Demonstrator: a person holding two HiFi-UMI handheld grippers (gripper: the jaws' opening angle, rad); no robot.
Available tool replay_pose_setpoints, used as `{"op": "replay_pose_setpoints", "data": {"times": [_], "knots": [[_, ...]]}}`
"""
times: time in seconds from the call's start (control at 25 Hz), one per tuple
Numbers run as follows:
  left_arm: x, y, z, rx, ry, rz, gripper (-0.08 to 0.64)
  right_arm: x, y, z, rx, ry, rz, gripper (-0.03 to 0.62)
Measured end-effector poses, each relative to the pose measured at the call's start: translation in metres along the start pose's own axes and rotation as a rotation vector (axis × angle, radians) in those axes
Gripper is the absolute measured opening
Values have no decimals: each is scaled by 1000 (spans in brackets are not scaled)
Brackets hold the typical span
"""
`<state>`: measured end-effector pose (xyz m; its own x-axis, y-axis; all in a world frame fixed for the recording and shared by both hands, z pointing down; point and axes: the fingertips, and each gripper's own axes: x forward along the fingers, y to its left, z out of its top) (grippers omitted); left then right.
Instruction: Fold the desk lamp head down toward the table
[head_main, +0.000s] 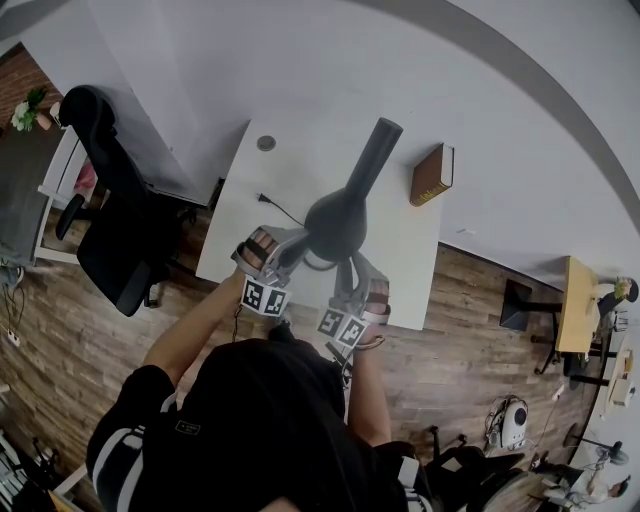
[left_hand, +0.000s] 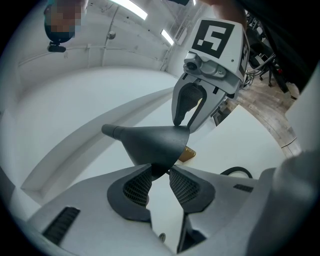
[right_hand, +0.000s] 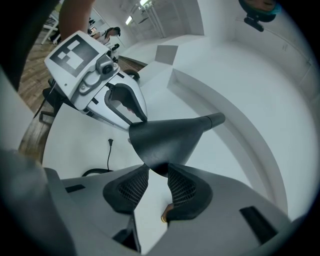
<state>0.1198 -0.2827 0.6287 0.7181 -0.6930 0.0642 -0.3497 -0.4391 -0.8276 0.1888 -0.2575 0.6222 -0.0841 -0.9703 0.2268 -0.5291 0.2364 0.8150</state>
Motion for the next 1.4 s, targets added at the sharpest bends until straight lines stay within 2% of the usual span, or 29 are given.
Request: {"op": "replay_pose_setpoints", "data": {"times": [0.36, 0.44, 0.56, 0.64, 0.72, 0.8, 0.92, 1.16, 1.32, 1.4], "knots": [[3, -2, -4, -1, 3, 20, 121, 4, 2, -2, -3, 5, 1, 137], [2, -2, -3, -30, -8, 10, 126, 4, 3, -1, -5, 8, -3, 138], [1, -6, 0, -102, -22, -33, 187, 4, 4, -1, -2, 18, -2, 141], [-1, -12, 1, -102, -20, -62, 230, 3, 6, -1, 3, 29, 8, 164], [-8, -18, 1, -112, -13, -82, 242, -3, 10, 0, 16, 35, 22, 169], [-20, -20, -1, -158, -5, -88, 244, -12, 13, 2, 48, 37, 35, 170], [-42, -12, -2, -298, 8, -69, 242, -29, 16, 3, 150, 42, 52, 170], [-85, 19, -2, -666, 33, -2, 188, -63, 9, 23, 478, 25, 48, 134], [-106, 33, 16, -789, -13, -17, 120, -80, -5, 45, 750, -8, 60, 101], [-117, 44, 30, -854, -44, -18, 98, -90, -13, 54, 856, -23, 51, 83]]}}
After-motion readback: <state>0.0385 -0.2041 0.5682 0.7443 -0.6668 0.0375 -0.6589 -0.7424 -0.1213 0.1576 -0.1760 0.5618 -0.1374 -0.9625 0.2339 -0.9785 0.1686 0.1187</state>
